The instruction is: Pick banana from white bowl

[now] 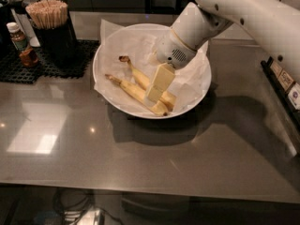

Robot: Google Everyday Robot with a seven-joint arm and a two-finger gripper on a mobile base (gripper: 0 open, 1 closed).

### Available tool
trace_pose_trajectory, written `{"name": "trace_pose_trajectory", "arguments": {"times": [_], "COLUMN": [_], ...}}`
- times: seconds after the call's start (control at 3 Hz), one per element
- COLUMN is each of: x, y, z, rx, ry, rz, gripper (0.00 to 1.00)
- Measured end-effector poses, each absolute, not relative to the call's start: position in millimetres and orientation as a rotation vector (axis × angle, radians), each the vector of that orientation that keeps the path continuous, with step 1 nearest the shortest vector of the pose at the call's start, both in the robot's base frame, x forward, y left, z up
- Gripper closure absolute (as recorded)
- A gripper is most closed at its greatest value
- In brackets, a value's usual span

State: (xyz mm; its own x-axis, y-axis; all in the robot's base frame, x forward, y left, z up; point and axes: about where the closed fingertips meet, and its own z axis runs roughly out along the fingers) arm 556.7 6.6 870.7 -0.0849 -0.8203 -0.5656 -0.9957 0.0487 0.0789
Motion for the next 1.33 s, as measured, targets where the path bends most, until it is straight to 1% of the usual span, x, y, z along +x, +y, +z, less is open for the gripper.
{"name": "trace_pose_trajectory", "arguments": {"times": [0.33, 0.67, 1.0, 1.33], "x": [556.8, 556.8, 556.8, 556.8], "y": [6.1, 6.2, 6.2, 6.2], "z": [870.4, 870.3, 870.3, 870.3], "rx": [-1.821, -1.821, -1.821, -1.821], "ry": [1.966, 1.966, 1.966, 1.966], "rz": [0.655, 0.655, 0.655, 0.655], "gripper": [0.0, 0.09, 0.25, 0.22]}}
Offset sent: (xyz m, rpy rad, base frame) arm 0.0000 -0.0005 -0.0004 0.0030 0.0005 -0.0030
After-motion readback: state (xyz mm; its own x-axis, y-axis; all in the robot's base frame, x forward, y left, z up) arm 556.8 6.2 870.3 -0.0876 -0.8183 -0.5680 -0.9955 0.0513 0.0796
